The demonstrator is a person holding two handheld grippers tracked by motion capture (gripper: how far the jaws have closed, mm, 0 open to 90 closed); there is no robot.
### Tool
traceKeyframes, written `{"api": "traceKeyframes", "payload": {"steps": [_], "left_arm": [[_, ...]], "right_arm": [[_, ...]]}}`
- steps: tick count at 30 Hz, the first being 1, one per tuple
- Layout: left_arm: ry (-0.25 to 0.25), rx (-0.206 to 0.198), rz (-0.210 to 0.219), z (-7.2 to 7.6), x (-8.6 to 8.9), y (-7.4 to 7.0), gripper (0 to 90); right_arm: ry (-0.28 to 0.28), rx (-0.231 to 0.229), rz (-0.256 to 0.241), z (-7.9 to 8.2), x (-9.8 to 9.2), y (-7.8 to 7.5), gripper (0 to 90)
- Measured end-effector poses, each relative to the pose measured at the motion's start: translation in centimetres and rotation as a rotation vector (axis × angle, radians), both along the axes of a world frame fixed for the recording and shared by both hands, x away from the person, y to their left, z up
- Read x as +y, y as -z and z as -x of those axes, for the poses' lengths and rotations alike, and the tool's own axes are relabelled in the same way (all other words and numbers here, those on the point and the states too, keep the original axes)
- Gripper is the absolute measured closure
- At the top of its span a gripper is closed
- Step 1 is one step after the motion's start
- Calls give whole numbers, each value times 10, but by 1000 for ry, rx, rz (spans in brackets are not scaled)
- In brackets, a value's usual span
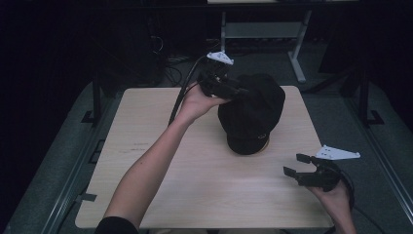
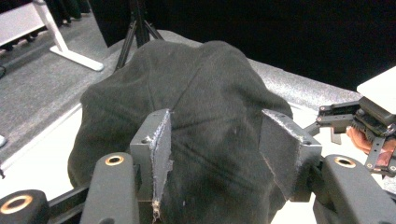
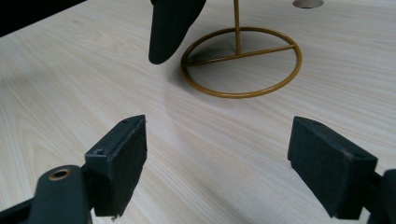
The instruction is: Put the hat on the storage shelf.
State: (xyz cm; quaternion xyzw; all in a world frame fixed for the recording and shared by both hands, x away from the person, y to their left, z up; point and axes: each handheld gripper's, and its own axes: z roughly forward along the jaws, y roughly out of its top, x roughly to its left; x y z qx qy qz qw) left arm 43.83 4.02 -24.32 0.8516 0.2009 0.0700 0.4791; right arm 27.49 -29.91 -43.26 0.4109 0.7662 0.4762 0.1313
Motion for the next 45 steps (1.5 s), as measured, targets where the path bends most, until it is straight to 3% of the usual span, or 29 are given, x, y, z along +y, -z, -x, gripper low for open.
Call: {"api": "traceKeyframes", "payload": {"steps": [10,28,35,38,45], "left_arm": [[-9,-5,-17,11,18,6,386],[-24,-2,-15,26,41,18,349],[-35,15,0,33,54,21,327],[-38,5,19,37,59,20,309],[-47,2,17,45,69,23,300]], "right_arm": [[9,7,29,0,7,4,188],[8,-2,36,-1,12,4,184],[1,-1,44,0,13,5,185],[2,-5,42,0,14,5,185],[11,-8,37,2,15,5,186]]}}
